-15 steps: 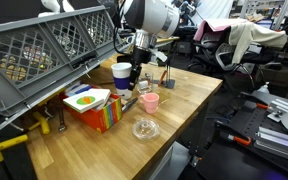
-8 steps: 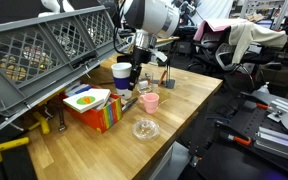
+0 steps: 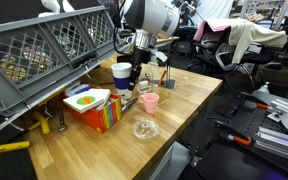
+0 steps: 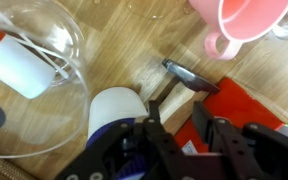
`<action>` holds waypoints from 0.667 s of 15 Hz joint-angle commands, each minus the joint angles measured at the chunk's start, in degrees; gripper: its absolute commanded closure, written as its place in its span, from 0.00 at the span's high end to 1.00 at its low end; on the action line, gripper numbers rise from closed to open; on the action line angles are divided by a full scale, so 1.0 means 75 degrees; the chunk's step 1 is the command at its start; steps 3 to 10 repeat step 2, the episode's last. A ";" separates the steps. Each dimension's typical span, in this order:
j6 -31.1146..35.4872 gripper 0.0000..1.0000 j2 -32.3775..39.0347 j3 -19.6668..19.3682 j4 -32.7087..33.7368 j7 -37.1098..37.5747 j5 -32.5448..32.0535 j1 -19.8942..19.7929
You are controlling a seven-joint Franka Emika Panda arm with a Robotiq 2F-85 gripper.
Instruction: Pour the water in the pink cup into the white and blue cup
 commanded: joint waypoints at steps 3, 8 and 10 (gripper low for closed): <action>0.0120 0.41 0.0024 0.0478 -0.0038 0.0299 -0.0435 -0.0489; 0.0120 0.41 0.0024 0.0478 -0.0038 0.0299 -0.0435 -0.0489; 0.0120 0.41 0.0024 0.0478 -0.0038 0.0299 -0.0435 -0.0489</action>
